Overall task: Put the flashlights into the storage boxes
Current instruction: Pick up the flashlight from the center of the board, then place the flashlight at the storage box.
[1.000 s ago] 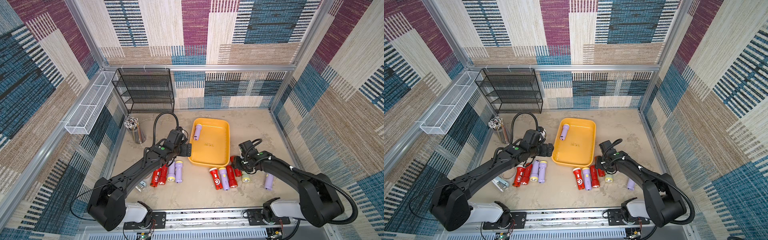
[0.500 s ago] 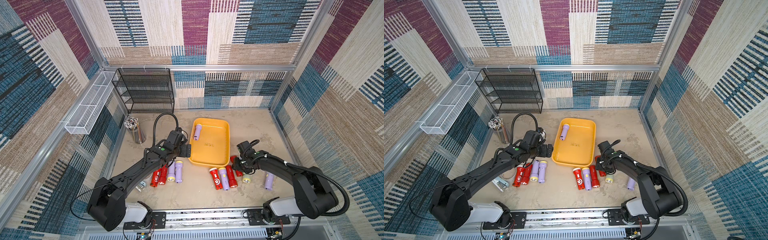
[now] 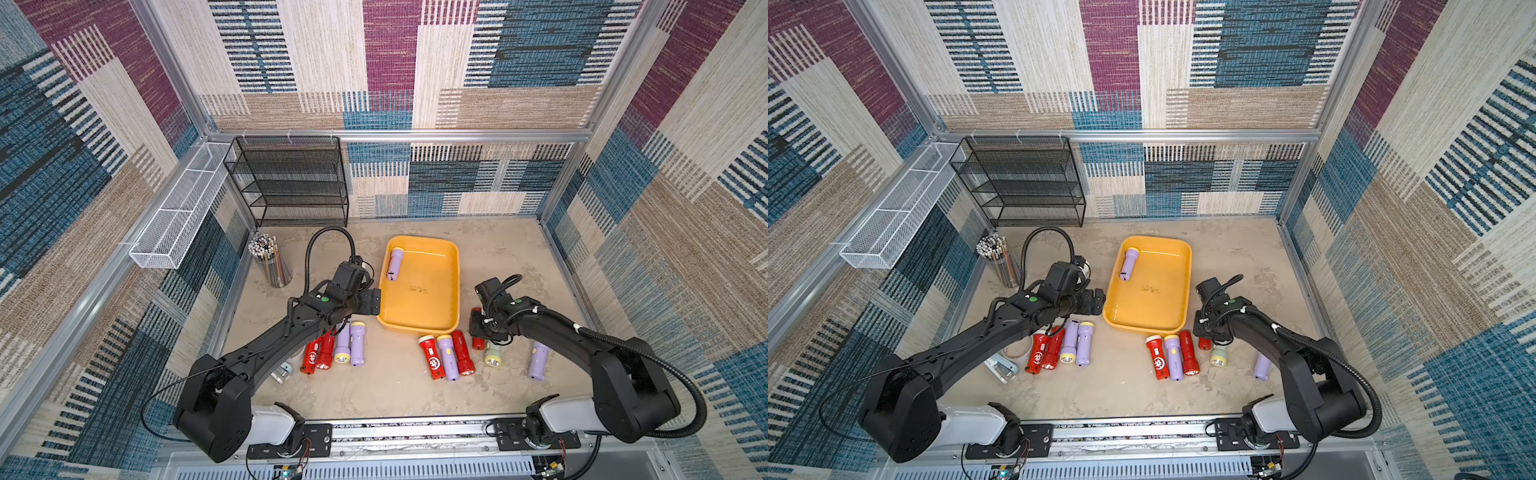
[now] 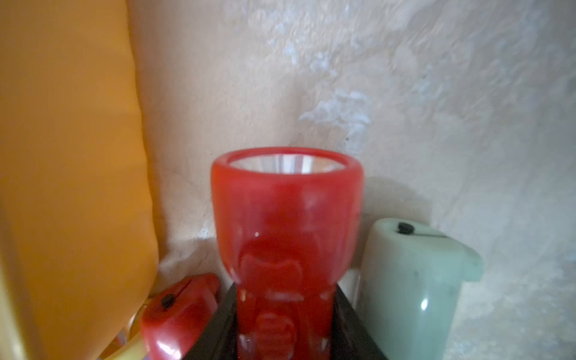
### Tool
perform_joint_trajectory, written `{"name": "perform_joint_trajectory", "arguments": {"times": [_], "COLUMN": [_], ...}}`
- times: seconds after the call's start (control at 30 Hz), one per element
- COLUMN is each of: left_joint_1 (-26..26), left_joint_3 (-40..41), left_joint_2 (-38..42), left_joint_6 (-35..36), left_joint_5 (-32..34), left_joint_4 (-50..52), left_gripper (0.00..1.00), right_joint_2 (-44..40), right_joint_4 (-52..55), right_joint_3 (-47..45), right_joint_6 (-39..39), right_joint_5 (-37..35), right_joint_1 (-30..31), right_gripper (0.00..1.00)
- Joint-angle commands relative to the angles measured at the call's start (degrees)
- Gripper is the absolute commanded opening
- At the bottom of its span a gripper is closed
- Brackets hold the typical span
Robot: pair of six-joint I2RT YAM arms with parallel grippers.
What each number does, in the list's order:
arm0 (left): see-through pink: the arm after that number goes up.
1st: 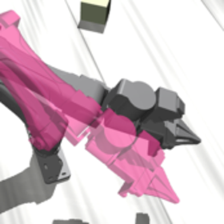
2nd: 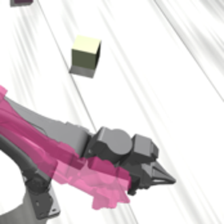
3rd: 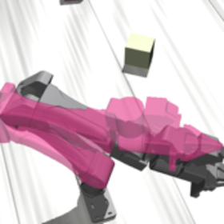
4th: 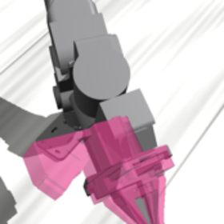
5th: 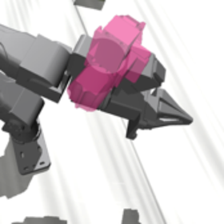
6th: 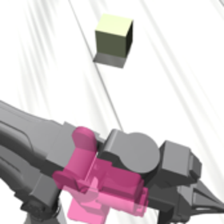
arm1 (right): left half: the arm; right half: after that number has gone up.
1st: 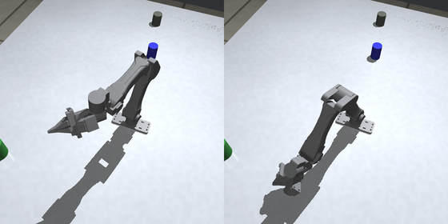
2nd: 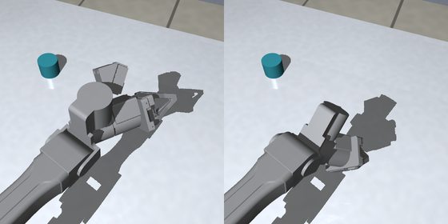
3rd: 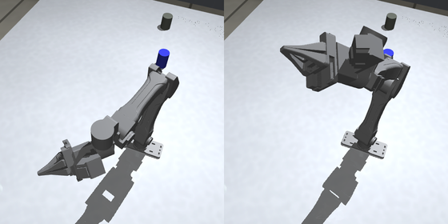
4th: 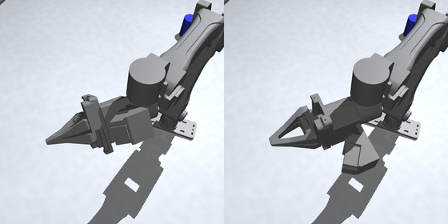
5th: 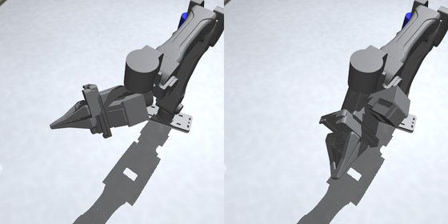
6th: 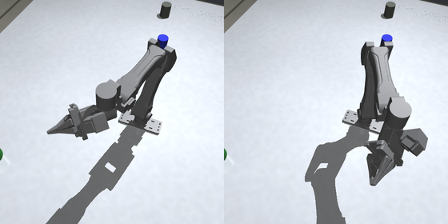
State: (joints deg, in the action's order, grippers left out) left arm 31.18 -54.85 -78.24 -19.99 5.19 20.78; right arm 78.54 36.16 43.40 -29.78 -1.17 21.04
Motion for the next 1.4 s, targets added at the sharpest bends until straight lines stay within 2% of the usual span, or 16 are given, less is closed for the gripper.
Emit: {"name": "perform_joint_trajectory", "arguments": {"times": [0.0, 0.43, 0.63, 0.83, 1.37], "left_joint_1": [-0.08, -0.25, -0.38, -0.46, -0.42], "left_joint_3": [0.14, -0.08, -0.61, -1.45, -1.16], "left_joint_2": [0.22, 0.1, -1.0, -4.26, -10.5], "left_joint_6": [0.13, -0.05, -0.14, -0.57, -5.79], "left_joint_5": [-0.53, -0.23, -0.03, -0.27, -5.15], "left_joint_4": [-1.26, -1.09, -1.09, -1.2, -4.21], "left_gripper": [0.93, 0.93, 0.93, 0.93, 0.91], "right_joint_2": [-1.89, -2.98, 1.73, 9.18, 40.3], "right_joint_4": [3.28, 9.24, 3.87, -3.88, -7.4], "right_joint_3": [1.56, 16.47, 23.41, 28.92, 52.18], "right_joint_6": [-0.47, 1.68, 3.28, 3.98, 8.28], "right_joint_5": [-3.0, -6.21, -0.54, 6.27, 13.67], "right_joint_1": [-0.03, -0.01, -0.03, 0.89, 3.21], "right_gripper": [0.38, 0.39, 0.39, 0.39, 0.39]}}
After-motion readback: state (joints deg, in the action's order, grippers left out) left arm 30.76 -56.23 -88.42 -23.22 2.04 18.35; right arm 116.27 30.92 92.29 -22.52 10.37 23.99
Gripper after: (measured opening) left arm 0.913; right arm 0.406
